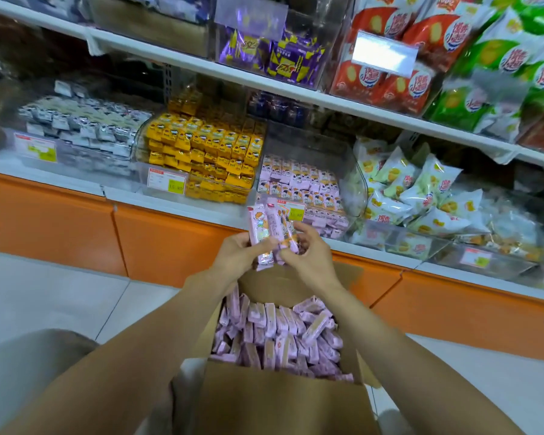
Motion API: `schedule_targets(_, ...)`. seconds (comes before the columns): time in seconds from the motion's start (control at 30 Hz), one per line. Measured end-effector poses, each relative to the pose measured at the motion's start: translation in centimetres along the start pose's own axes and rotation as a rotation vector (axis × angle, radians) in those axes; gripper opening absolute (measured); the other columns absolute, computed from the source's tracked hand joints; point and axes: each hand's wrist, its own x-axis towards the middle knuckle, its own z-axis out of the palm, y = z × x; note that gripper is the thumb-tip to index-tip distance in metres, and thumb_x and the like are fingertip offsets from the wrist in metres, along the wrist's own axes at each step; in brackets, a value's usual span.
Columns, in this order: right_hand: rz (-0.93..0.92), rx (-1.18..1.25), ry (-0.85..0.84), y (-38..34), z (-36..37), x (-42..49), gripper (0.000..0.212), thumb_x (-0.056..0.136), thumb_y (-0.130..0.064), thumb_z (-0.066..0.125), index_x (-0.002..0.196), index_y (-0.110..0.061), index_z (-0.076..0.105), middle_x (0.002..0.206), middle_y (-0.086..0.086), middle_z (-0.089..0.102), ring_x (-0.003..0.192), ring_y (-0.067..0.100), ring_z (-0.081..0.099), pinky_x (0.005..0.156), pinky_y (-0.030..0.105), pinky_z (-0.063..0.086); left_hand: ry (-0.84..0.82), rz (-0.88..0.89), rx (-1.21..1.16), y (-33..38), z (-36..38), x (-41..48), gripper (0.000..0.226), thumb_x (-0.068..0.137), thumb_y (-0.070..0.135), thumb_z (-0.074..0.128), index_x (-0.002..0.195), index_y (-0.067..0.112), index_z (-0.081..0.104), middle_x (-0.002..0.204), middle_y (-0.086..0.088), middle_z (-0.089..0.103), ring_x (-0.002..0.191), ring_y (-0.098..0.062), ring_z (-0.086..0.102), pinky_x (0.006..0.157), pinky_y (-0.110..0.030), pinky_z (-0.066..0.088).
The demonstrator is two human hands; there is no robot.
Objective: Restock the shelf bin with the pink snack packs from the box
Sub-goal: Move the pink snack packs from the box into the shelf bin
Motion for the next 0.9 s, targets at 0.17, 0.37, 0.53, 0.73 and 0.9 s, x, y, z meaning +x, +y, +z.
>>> schedule_targets(0.17,0.014,-0.049,0.151,-3.7,-2.3,7.1,0.062,0.077,-0.03,0.069,0.134,-0.017,0.049,0.115,-0.002,0.056,0.104,0.02,0.06,0.089,0.041,0.051,0.09,0.129,0.096,4.4,-0.5,3.1,0.032,0.091,0.023,0.066,0.111,-0.002,0.067,0.093,-0.012,0.068,0.076,-0.018,0.061,0.066,-0.025,0.051)
schedule_targets(0.37,0.069,-0.225,0.199,-4.7,-2.0,16.9,0.037,0.076,-0.034,0.069,0.1,-0.007,0.065,0.09,0.011,0.068,0.082,0.023,0.062,0.072,0.032,0.048,0.148,0.162,0.196,8.2,-2.1,7.7,0.026,0.095,0.027,0.057,0.105,0.004,0.063,0.1,-0.016,0.061,0.084,-0.02,0.05,0.066,-0.029,0.04)
schedule_targets(0.53,0.097,-0.374,0.191,-4.4,0.0,23.9,0.049,0.08,-0.041,0.069,0.109,-0.002,0.06,0.106,0.017,0.066,0.101,0.034,0.06,0.083,0.036,0.046,0.081,0.247,0.132,9.3,-3.2,10.0,0.015,0.091,0.017,0.066,0.096,0.031,0.063,0.095,0.001,0.068,0.096,-0.016,0.065,0.088,-0.034,0.053)
schedule_targets(0.73,0.109,-0.426,0.213,-2.5,2.8,27.6,0.056,0.081,-0.04,0.073,0.114,0.001,0.057,0.112,0.019,0.064,0.107,0.035,0.06,0.075,0.033,0.044,0.105,0.323,0.089,8.7,-3.8,11.3,0.026,0.087,0.011,0.069,0.098,0.033,0.059,0.097,-0.002,0.067,0.09,-0.009,0.064,0.081,-0.019,0.055)
schedule_targets(0.9,0.006,-0.346,0.029,-1.4,2.0,26.9,0.052,0.088,-0.031,0.066,0.133,-0.006,0.054,0.137,0.012,0.054,0.125,0.028,0.05,0.101,0.03,0.039,0.14,0.368,0.112,8.8,-3.7,11.3,0.025,0.086,0.009,0.07,0.109,0.017,0.064,0.094,-0.004,0.068,0.089,-0.017,0.065,0.076,-0.021,0.056)
